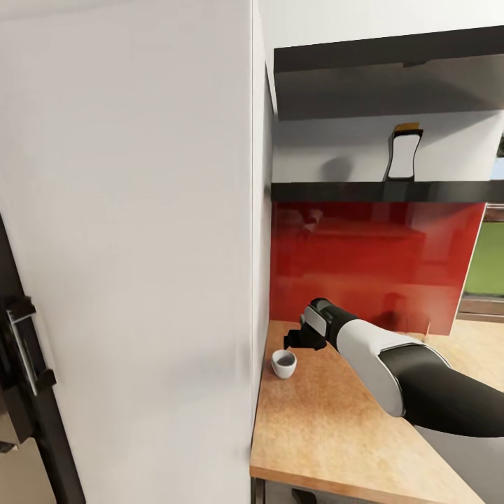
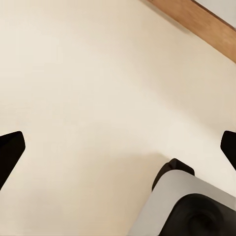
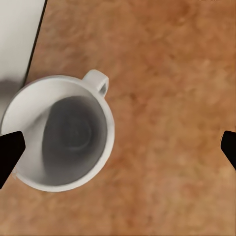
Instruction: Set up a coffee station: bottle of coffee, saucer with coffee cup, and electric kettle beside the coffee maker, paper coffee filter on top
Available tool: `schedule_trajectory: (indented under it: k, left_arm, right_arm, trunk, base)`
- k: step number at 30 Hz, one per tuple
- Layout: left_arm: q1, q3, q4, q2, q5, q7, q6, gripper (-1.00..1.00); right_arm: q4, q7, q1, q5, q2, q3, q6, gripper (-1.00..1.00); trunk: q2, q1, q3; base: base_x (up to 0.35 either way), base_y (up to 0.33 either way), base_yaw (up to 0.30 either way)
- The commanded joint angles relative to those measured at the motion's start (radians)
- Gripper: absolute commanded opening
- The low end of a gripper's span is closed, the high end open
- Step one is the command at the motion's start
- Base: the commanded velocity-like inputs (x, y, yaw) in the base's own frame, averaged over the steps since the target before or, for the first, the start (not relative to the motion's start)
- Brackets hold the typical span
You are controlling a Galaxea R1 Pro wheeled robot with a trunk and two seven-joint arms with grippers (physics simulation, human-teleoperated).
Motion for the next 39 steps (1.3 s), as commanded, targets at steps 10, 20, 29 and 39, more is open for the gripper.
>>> schedule_trajectory:
  k: [10,20,29,39]
  left_arm:
    - [0.0,0.008,-0.003,0.0,-0.002,-0.004,-0.002,1.0]
    - [0.0,0.007,-0.003,-0.001,-0.002,-0.004,-0.003,1.0]
    - [0.0,0.007,-0.003,-0.002,-0.002,-0.004,-0.003,1.0]
    - [0.0,0.007,-0.003,-0.004,-0.002,-0.004,-0.003,1.0]
  right_arm:
    - [0.0,-0.025,-0.001,-0.011,0.001,0.005,0.004,1.0]
    - [0.0,-0.026,-0.001,-0.012,0.003,0.002,0.085,1.0]
    - [0.0,-0.025,-0.001,-0.012,0.001,0.001,0.148,1.0]
    - [0.001,-0.024,-0.001,-0.012,0.0,0.0,0.174,1.0]
  trunk:
    - [-0.008,0.004,-0.004]
    - [-0.008,0.004,-0.004]
    - [-0.008,0.004,-0.004]
    - [-0.008,0.004,-0.004]
  base:
    - [0.11,0.0,0.0]
    - [0.066,0.0,0.0]
    - [0.003,0.0,0.0]
    - [0.0,0.0,0.0]
